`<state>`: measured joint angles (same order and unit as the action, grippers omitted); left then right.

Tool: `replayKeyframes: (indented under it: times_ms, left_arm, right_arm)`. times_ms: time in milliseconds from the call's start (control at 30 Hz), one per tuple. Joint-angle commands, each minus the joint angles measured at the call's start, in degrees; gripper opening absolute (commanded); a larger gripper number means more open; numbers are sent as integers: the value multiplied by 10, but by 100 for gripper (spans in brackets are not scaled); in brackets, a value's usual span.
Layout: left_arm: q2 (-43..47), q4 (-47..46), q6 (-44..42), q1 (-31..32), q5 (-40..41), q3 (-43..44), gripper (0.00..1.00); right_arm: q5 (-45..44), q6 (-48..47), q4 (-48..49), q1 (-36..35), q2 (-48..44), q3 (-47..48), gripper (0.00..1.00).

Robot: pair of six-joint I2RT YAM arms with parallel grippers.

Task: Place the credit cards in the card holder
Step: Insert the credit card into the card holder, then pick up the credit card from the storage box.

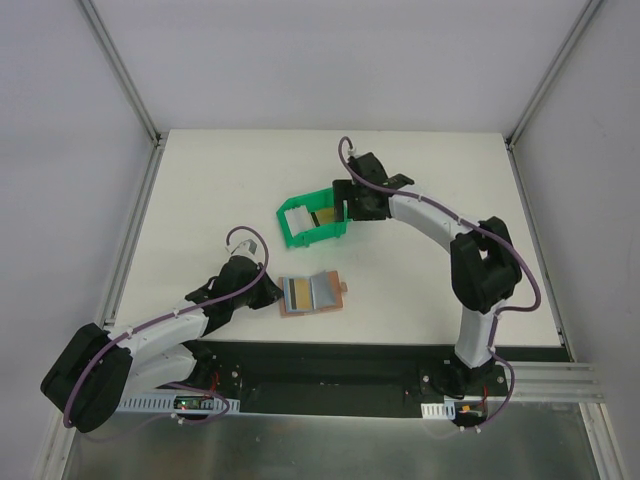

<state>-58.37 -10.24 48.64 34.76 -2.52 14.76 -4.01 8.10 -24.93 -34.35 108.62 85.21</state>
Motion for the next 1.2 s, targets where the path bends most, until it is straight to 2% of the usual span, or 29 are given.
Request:
replayKeyframes:
  times_ms: [0,533,733,1000,1167]
  left_arm:
    - [9,0,-11,-4,-3,19,0]
    - [4,6,-13,-4,-2,24,0]
    - [3,8,-14,-4,-4,24,0]
    - [1,7,-19,-4,-8,24,0]
    - [-2,7,-20,-4,-10,26,0]
  right_arm:
    - [-17,-26,-15,9,10,17,83]
    - [-7,-55,6,44,18,-9,83]
    - [11,-96,42,66,-18,-64,82]
    - [90,-162,83,107,-48,-111,82]
    - [144,-217,92,137,-56,-120,72]
